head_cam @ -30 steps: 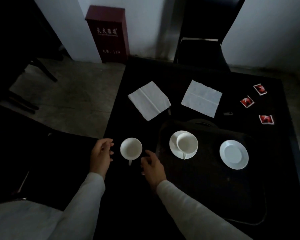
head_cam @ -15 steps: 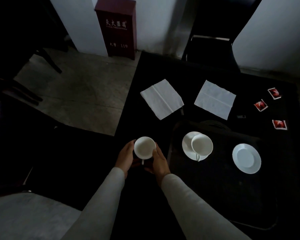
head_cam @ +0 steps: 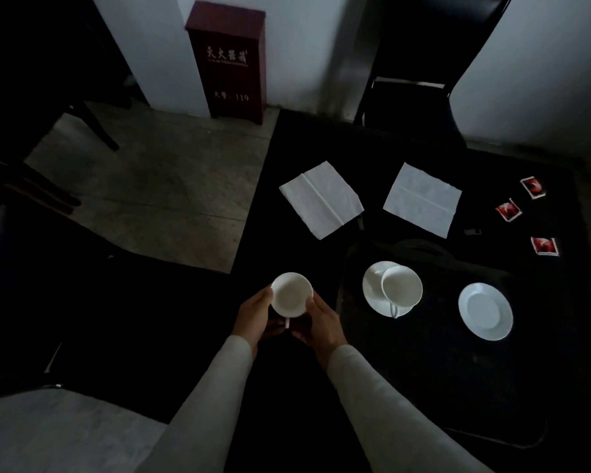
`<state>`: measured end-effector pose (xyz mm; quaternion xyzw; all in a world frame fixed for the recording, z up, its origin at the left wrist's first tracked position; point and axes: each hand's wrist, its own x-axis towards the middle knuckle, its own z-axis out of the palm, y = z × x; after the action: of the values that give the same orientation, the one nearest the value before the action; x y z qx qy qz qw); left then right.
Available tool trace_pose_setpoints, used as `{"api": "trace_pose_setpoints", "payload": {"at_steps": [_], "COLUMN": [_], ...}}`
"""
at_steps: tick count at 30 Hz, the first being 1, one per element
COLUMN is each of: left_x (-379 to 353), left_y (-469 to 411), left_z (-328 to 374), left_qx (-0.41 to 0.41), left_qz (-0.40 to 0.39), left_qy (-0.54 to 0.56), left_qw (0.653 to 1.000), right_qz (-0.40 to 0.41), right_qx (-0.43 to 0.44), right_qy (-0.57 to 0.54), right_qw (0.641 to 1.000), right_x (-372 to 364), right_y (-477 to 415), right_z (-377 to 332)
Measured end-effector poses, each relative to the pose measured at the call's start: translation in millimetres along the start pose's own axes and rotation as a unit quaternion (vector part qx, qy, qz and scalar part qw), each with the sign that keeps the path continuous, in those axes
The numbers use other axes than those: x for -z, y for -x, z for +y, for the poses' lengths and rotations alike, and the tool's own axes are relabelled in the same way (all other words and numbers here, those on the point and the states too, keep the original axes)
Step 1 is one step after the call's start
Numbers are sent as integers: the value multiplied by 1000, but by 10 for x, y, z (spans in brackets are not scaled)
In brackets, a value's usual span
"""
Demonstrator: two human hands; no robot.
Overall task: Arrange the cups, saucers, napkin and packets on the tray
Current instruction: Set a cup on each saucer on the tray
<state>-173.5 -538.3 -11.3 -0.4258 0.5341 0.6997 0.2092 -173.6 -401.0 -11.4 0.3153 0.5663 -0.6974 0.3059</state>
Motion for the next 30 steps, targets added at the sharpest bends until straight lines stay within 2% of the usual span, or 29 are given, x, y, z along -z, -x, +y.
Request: {"api": "trace_pose_setpoints", "payload": {"at_steps": [14,20,26,30], "left_x": [12,-129,-289,-425], "left_y": [494,734,980,1108], "left_z": [-128,-296,-504,-609], "left_qx": [-40,-46,-59,-70], "left_qz": [-83,-117,-136,-140], "left_qy": [36,34,27,10], "left_qw": [995,991,989,988], "right_qz": [-20,-67,-42,-30], "right_qx": [82,88,113,125], "right_qy": [-10,-35,-72,-36], "right_qw": [996,993,990,991], "right_x": [235,516,803,1019], "right_y": [452,692,853,992], "right_z": [81,150,284,350]}}
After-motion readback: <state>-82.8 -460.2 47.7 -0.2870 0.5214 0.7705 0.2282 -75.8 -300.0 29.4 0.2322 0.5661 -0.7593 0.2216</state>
